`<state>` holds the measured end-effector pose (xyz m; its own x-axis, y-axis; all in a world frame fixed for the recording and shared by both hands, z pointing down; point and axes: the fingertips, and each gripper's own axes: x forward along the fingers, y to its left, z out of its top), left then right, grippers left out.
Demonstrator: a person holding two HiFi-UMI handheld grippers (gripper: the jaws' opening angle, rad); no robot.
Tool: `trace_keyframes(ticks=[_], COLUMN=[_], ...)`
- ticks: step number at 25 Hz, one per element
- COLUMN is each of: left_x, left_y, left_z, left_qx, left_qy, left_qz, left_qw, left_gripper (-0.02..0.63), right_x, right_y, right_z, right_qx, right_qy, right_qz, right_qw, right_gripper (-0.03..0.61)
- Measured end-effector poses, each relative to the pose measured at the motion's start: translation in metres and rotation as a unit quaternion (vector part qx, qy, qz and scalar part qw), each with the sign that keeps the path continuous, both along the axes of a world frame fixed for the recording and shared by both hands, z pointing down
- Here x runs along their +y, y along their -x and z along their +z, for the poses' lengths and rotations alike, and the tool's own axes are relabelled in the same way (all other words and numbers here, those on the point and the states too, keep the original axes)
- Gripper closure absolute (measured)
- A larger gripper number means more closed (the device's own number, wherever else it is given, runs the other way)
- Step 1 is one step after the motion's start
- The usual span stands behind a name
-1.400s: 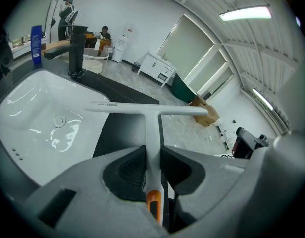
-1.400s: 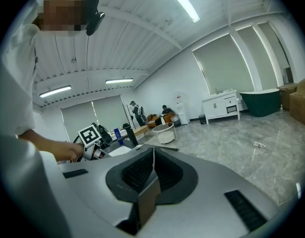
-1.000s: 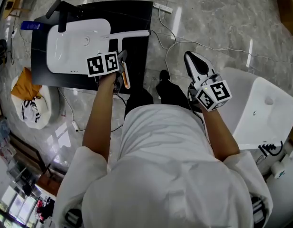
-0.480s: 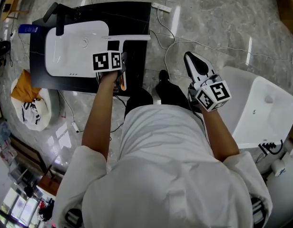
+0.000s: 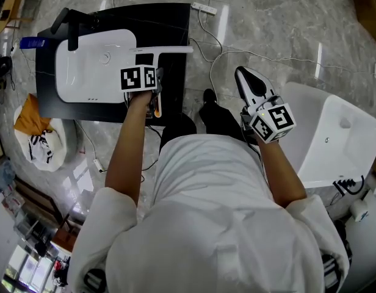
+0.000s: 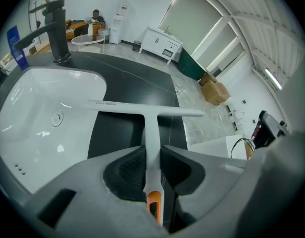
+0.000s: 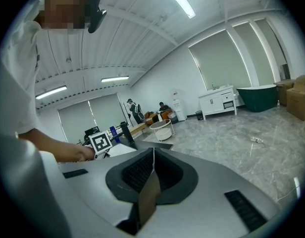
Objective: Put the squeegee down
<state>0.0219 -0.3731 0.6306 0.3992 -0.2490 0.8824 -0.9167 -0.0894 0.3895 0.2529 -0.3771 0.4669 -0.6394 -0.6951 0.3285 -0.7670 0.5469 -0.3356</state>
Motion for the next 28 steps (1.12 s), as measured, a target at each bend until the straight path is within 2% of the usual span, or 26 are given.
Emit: trace_keyframes(ticks=[28], left_x=[-0.0011], left_y=[-0.0054], left_z=[0.0099], left_qx=[0.005], left_qy=[-0.013], left_qz=[-0.016], left_qw=[0.9998], left_gripper=[0.526], right_x=[0.0042], right_y=[-0.0016], right_z=[-0.0009], right_qx=[-0.006], right_qy=[0.0], right_qz=[0.003], right_qw=[1.0], right_gripper=[0.56])
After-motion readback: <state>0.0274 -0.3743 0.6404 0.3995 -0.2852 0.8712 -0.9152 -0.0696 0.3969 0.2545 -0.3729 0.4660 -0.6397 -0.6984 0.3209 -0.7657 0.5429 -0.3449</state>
